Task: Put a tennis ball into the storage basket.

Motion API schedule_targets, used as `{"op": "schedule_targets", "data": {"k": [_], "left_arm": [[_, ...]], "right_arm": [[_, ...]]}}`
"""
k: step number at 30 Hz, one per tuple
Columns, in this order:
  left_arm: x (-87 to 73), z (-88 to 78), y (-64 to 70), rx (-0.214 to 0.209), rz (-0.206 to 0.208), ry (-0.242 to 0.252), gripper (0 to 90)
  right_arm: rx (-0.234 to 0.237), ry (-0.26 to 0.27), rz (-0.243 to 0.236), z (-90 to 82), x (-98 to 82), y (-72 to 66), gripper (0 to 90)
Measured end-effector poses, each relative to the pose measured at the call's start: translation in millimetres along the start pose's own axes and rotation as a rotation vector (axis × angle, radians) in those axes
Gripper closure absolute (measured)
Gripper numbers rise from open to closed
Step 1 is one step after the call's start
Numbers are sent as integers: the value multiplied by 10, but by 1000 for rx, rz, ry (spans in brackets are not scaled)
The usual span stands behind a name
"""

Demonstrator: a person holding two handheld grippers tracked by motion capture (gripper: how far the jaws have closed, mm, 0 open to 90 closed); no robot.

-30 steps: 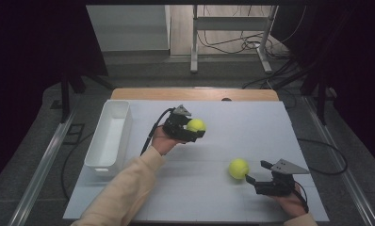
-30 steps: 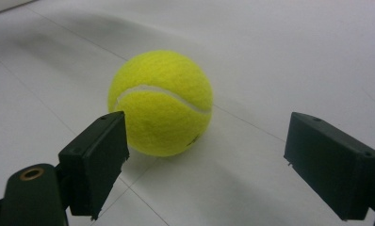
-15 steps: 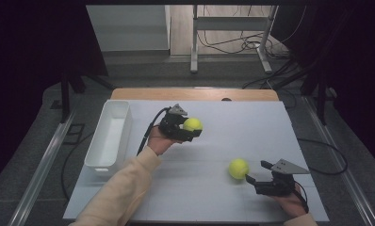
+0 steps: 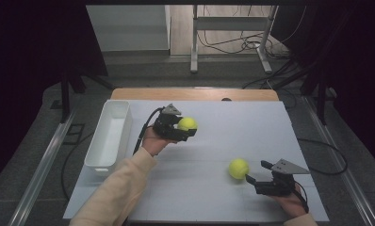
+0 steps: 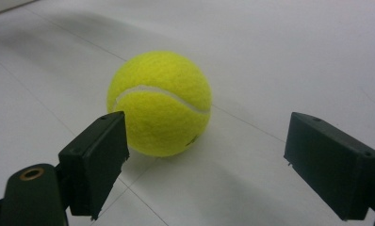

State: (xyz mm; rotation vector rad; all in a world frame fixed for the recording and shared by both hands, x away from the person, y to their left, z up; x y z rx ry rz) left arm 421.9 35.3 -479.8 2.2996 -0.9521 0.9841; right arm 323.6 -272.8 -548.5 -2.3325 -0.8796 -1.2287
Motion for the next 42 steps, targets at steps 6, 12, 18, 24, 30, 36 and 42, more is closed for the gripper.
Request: {"op": "schedule_targets", "data": {"k": [6,12,18,24,30,36,42], "left_arm": [[-4,-54,-30,12,-4,6,264],[-5,-97,-43,14,-5,10,264],[-10,-123,-46,16,-3,10,264],[-13,-176,-65,24,-7,20,264],[-23,-234,-99,34,-12,27,264],[-33,-283,-138,44,-17,32,265],[-31,-332,-169,53,-22,42,264]], "right_arm": [[-1,1,0,-1,2,1,144],[1,4,3,-1,3,0,144],[1,5,4,-2,4,0,144],[0,3,4,-5,3,3,144],[1,6,4,-4,5,0,144],[1,5,4,-4,4,0,144],[1,6,4,-5,5,-1,144]]}}
Point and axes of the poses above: each handheld gripper's, and its own axes: z roughly forward along the jaws, x roughly out of its top, y roughly to its right, the point moved 7 cm from there along z, roughly forward along the jaws, and after that the axes turned 3 degrees about -y, right-handed, at the moved point
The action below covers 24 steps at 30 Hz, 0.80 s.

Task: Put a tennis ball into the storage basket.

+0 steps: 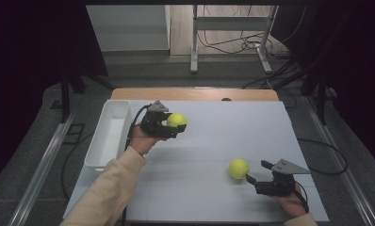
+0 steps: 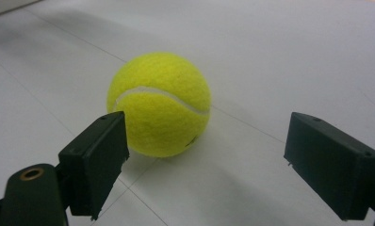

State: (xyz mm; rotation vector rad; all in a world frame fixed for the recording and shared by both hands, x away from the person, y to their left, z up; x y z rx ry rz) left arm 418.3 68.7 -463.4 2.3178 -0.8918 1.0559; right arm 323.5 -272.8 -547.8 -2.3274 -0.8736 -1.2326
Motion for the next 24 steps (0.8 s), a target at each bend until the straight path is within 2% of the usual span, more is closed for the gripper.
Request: {"op": "schedule_targets", "data": {"k": [24], "left_arm": [[23,-243,-192,46,-35,47,264]], "right_arm": [[-1,-1,-2,0,-1,-1,144]]}}
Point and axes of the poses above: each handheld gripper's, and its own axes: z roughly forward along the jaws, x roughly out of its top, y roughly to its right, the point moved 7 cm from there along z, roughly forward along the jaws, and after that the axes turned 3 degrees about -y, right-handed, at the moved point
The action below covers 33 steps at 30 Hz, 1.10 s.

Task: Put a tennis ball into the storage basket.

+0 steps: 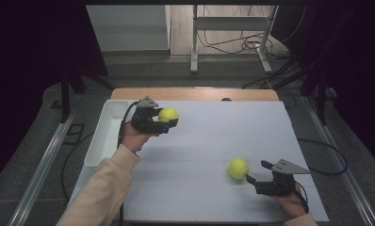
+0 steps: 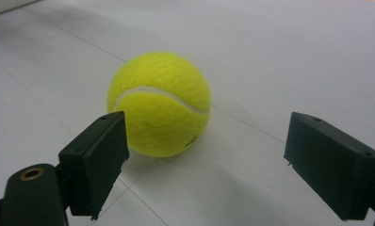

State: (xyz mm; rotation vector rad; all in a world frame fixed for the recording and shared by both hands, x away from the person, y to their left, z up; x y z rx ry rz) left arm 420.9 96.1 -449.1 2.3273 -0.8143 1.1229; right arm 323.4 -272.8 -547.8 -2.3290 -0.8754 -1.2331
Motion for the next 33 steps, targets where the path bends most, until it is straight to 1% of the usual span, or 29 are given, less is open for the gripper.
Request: {"op": "schedule_targets", "data": {"k": [7,16,21,23,33], "left_arm": [[6,-89,-110,26,-20,18,264],[5,-164,-209,50,-36,29,264],[8,-223,-273,64,-56,41,264],[7,-229,-283,67,-57,42,264],[-19,-317,-419,98,-85,51,264]], "right_arm": [[-3,-3,-2,1,-2,1,144],[-3,-4,-3,1,-2,2,144],[-4,-4,-3,2,-3,3,145],[-5,-4,-2,2,-2,4,145],[-7,-4,-2,1,-2,6,145]]}}
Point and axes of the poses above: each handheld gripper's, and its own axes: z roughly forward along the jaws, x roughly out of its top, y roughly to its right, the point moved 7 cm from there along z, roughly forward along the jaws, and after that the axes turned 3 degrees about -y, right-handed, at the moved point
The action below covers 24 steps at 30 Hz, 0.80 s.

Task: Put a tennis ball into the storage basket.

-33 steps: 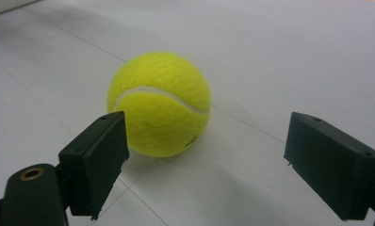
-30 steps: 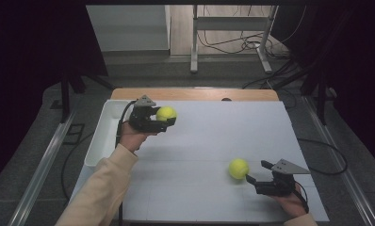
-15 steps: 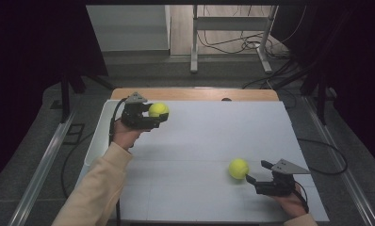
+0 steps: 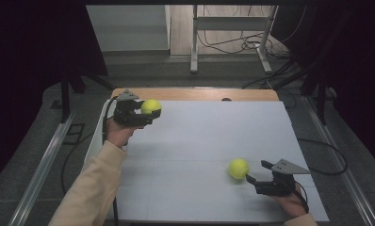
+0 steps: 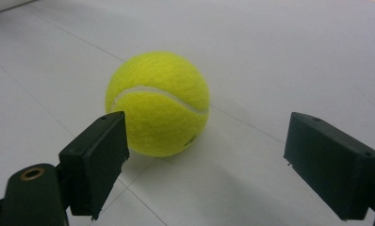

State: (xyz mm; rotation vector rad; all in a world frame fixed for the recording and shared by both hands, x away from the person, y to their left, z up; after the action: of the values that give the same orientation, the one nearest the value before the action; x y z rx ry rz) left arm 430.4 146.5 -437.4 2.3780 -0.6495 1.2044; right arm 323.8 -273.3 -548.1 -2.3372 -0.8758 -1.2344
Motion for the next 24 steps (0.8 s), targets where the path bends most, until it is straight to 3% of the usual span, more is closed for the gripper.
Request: {"op": "schedule_targets", "data": {"k": [24], "left_arm": [[-3,-164,-268,66,-42,14,264]], "right_arm": [[0,1,4,2,0,2,145]]}}
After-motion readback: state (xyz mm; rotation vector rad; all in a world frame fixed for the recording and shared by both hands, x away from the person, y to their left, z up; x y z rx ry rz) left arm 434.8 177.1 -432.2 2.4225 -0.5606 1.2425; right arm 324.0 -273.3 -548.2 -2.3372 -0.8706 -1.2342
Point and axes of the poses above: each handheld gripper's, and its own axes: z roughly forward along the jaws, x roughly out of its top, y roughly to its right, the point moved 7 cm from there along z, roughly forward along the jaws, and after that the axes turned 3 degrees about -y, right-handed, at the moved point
